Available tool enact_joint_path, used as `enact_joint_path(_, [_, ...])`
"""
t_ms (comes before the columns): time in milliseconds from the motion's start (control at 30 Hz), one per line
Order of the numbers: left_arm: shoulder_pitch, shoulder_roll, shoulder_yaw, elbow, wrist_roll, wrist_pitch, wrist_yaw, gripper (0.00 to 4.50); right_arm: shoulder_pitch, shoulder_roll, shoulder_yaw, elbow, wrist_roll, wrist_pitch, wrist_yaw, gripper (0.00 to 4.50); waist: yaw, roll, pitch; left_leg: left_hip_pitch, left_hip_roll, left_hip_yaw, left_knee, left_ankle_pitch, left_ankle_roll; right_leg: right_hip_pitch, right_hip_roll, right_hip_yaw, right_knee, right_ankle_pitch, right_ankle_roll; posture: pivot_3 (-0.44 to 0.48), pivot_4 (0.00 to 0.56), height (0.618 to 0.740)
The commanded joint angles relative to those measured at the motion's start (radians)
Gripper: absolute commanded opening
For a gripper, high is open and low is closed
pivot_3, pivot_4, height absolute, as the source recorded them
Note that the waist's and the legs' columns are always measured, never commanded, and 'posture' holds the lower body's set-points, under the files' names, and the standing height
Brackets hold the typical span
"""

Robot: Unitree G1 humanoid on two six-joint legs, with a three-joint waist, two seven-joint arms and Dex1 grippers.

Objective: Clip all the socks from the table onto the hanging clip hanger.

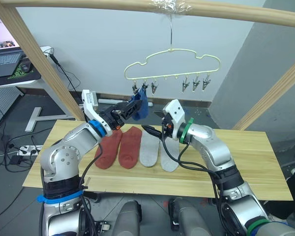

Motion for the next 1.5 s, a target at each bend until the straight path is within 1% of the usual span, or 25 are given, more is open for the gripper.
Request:
enact_joint_path(33, [0.041, 0.024, -0.099, -0.099, 0.092, -0.071, -0.019, 4.50, 0.057, -0.067, -0.057, -0.085, 0.011, 0.003, -0.009, 4.46, 0.001, 0.000, 0.000, 0.000, 0.000, 0.000, 0.000, 0.000, 0.000, 0.000, 0.000, 0.000, 0.000, 0.000, 0.000, 0.037, 0.221, 0.740])
enact_joint_path(100, [0.056, 0.020, -0.145, -0.117, 0.143, -0.117, -0.022, 4.50, 0.073, -0.092, -0.072, -0.112, 0.023, 0.007, -0.008, 4.46, 0.002, 0.000, 0.000, 0.000, -0.001, 0.000, -0.001, 0.000, 0.000, 0.000, 0.000, 0.000, -0.001, 0.000, 0.000, 0.035, 0.223, 0.740])
enact_joint_path(167, [0.065, 0.010, -0.168, -0.123, 0.165, -0.146, -0.026, 4.50, 0.079, -0.104, -0.084, -0.129, 0.037, 0.016, -0.010, 4.46, 0.002, 0.000, 0.000, -0.001, 0.000, 0.001, -0.001, 0.000, 0.000, 0.000, -0.001, 0.001, -0.001, 0.000, 0.000, 0.035, 0.223, 0.740])
enact_joint_path(233, [0.061, -0.029, -0.234, -0.111, 0.251, -0.245, -0.022, 4.11, 0.091, -0.137, -0.127, -0.183, 0.071, 0.042, 0.002, 4.50, -0.001, 0.000, 0.000, 0.000, 0.001, 0.001, -0.001, 0.000, 0.000, 0.000, 0.000, 0.001, -0.001, 0.000, 0.000, 0.027, 0.225, 0.740])
enact_joint_path(267, [0.051, -0.041, -0.275, -0.092, 0.312, -0.303, -0.018, 3.89, 0.095, -0.155, -0.150, -0.211, 0.089, 0.056, 0.009, 4.50, -0.001, 0.001, 0.000, 0.000, 0.001, 0.001, -0.001, 0.000, 0.000, 0.000, 0.000, 0.001, 0.000, 0.000, 0.000, 0.020, 0.226, 0.740])
enact_joint_path(333, [0.036, -0.053, -0.329, -0.055, 0.403, -0.384, -0.018, 3.30, 0.100, -0.178, -0.178, -0.244, 0.118, 0.075, 0.014, 4.50, 0.000, 0.000, 0.000, 0.000, 0.001, 0.002, -0.001, 0.000, 0.000, 0.000, 0.001, 0.001, 0.000, 0.000, 0.000, 0.020, 0.226, 0.740])
enact_joint_path(400, [0.024, -0.071, -0.358, -0.011, 0.457, -0.446, -0.022, 2.69, 0.099, -0.193, -0.197, -0.266, 0.142, 0.087, 0.012, 4.50, 0.000, 0.000, 0.000, 0.000, 0.001, 0.002, -0.001, 0.000, 0.000, 0.000, 0.002, 0.001, 0.000, 0.000, -0.001, 0.012, 0.229, 0.740])
enact_joint_path(467, [0.008, -0.101, -0.369, 0.049, 0.511, -0.511, -0.003, 2.69, 0.097, -0.204, -0.213, -0.278, 0.159, 0.095, 0.005, 4.50, -0.002, 0.000, 0.000, 0.000, 0.001, 0.003, -0.001, 0.000, 0.000, 0.000, 0.003, 0.001, -0.001, 0.000, 0.000, 0.012, 0.229, 0.740])
enact_joint_path(567, [-0.005, -0.129, -0.366, 0.101, 0.550, -0.562, 0.000, 2.69, 0.096, -0.214, -0.216, -0.288, 0.169, 0.095, 0.000, 4.50, -0.005, 0.000, 0.000, 0.000, 0.001, 0.004, -0.001, 0.000, 0.000, 0.000, 0.003, 0.001, -0.001, 0.000, 0.000, 0.000, 0.233, 0.740])
enact_joint_path(667, [-0.047, -0.160, -0.381, 0.210, 0.616, -0.643, 0.013, 2.69, 0.086, -0.214, -0.233, -0.327, 0.197, 0.116, -0.011, 4.50, -0.004, 0.001, 0.001, -0.001, 0.001, 0.004, -0.001, 0.000, 0.000, 0.000, 0.003, 0.001, -0.001, -0.001, 0.000, -0.022, 0.239, 0.740])
enact_joint_path(833, [-0.107, -0.204, -0.372, 0.360, 0.682, -0.743, 0.034, 2.69, 0.080, -0.222, -0.247, -0.391, 0.245, 0.167, -0.026, 4.50, -0.005, 0.001, 0.001, -0.001, 0.000, 0.004, 0.000, 0.000, 0.000, 0.000, 0.003, 0.001, -0.002, -0.001, 0.000, -0.058, 0.242, 0.740])
enact_joint_path(967, [-0.165, -0.228, -0.362, 0.468, 0.708, -0.793, 0.039, 2.69, 0.066, -0.231, -0.260, -0.416, 0.266, 0.195, -0.049, 4.50, -0.007, 0.001, 0.001, -0.001, 0.000, 0.004, -0.001, 0.000, 0.000, 0.000, 0.003, 0.000, -0.002, -0.001, 0.000, -0.071, 0.243, 0.740])
enact_joint_path(1100, [-0.206, -0.243, -0.354, 0.540, 0.723, -0.834, 0.040, 2.69, 0.055, -0.237, -0.262, -0.422, 0.281, 0.207, -0.069, 4.50, -0.008, 0.001, 0.001, -0.001, 0.001, 0.004, -0.001, 0.000, 0.000, 0.000, 0.004, 0.000, -0.002, -0.001, 0.000, -0.080, 0.241, 0.740])
enact_joint_path(1300, [-0.239, -0.254, -0.350, 0.595, 0.738, -0.869, 0.036, 2.69, 0.052, -0.246, -0.261, -0.424, 0.290, 0.207, -0.084, 4.50, -0.010, 0.001, 0.001, -0.002, 0.001, 0.004, -0.001, 0.000, 0.000, 0.000, 0.004, 0.000, -0.003, -0.001, 0.000, -0.094, 0.236, 0.740])
enact_joint_path(1500, [-0.299, -0.255, -0.335, 0.664, 0.765, -0.919, 0.054, 2.69, 0.055, -0.260, -0.265, -0.429, 0.304, 0.211, -0.093, 4.50, -0.017, 0.000, 0.001, -0.002, 0.001, 0.004, -0.001, 0.000, 0.000, 0.000, 0.004, 0.000, -0.003, -0.001, 0.000, -0.103, 0.231, 0.740])
